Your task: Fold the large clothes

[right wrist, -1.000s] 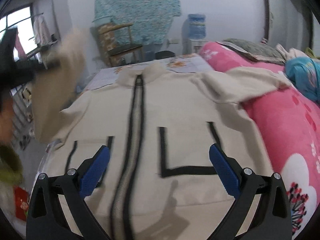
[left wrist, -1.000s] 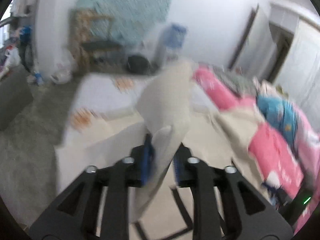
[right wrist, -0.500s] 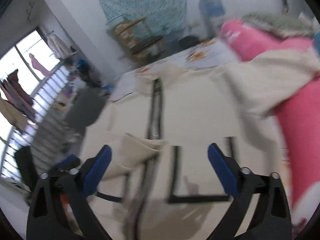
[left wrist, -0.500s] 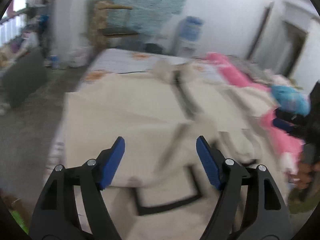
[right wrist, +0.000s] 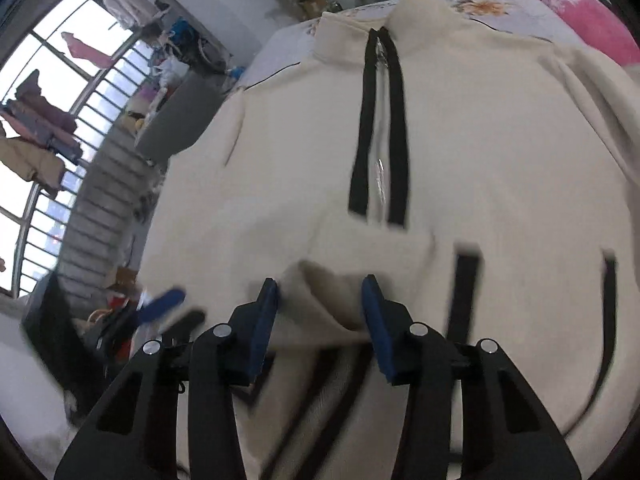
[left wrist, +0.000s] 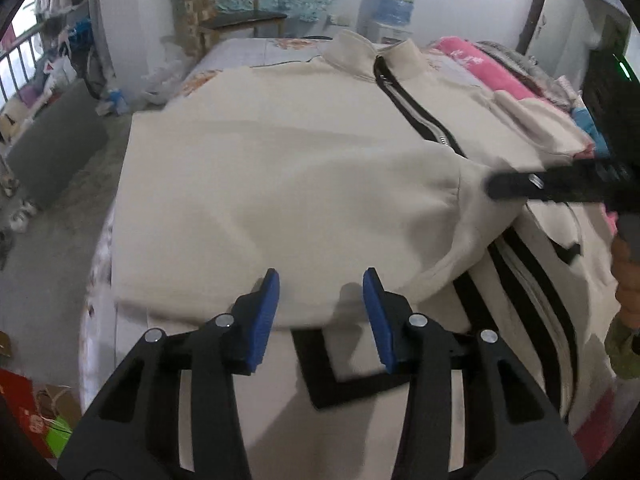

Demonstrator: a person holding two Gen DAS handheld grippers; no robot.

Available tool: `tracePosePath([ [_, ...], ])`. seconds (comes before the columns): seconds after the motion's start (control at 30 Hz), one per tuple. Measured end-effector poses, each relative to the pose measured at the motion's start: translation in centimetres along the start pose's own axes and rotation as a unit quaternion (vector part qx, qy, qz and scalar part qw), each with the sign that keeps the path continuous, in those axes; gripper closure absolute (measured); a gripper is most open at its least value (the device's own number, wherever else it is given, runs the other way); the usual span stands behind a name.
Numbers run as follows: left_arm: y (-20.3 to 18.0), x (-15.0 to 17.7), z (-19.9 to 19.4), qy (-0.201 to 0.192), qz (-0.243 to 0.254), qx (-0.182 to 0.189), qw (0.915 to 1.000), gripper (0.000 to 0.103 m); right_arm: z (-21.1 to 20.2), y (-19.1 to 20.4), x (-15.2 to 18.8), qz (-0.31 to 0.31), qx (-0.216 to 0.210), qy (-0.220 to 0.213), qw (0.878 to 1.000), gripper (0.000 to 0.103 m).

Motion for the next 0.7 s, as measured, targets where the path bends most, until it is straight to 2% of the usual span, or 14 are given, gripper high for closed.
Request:
tracePosePath([
  [0.07,0.6,0.2,-1.1,-0.017,-0.013,0.022,0.9995,0.058,-2.0,-0.7,1.8,0.012,0.005,-0.008,1.0,0.059],
  [0.1,1.0,0.3,-1.6,-0.025,-0.018,0.027,0.9992,0.051,-2.8,-1.0,2.2,0.021,0.0,-0.015,1.0,0.059],
  [0.17,2.0,0.2,-2.6,-0.049,-0.026,0.023,0.9982,0.044,-4.9,-1.6,2.6,0.057,-0.024,-0.036,0.997,0.058],
  [0.23,3.0,0.1,-2.8,-0.061,-0.03,0.003,0.9977,0.04,-5.5,-2.5,2.7,0.095,-0.055,-0.041,0.993,0.051],
  [0.3,4.0,0.4,-2.4,-0.052,-0.043,-0.008,0.9977,0.039,-4.7,-3.0,2.6,0.137,-0.083,-0.032,0.987,0.05],
  [0.4,5.2,1.3,-1.7,-0.04,-0.068,-0.009,0.9969,0.038,-2.2,-3.7,2.2,0.208,-0.123,0.006,0.97,0.05],
  [0.57,6.8,2.6,-1.7,-0.041,-0.089,-0.016,0.9951,0.035,-0.2,-3.0,2.7,0.241,-0.127,0.035,0.961,0.05],
  [0.7,8.1,3.4,-1.9,-0.054,-0.1,-0.019,0.9934,0.035,-0.1,-2.4,3.5,0.249,-0.118,0.043,0.96,0.05],
])
Point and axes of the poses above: each gripper's, at about its wrist camera, not at the fingertips, and z roughly the way its jaws point, y to its left, x to its underside, the point moved 6 cm from there along z, roughly the way its jaws point, and after that the axes turned 1 degree about y, right-handed, at the moved point
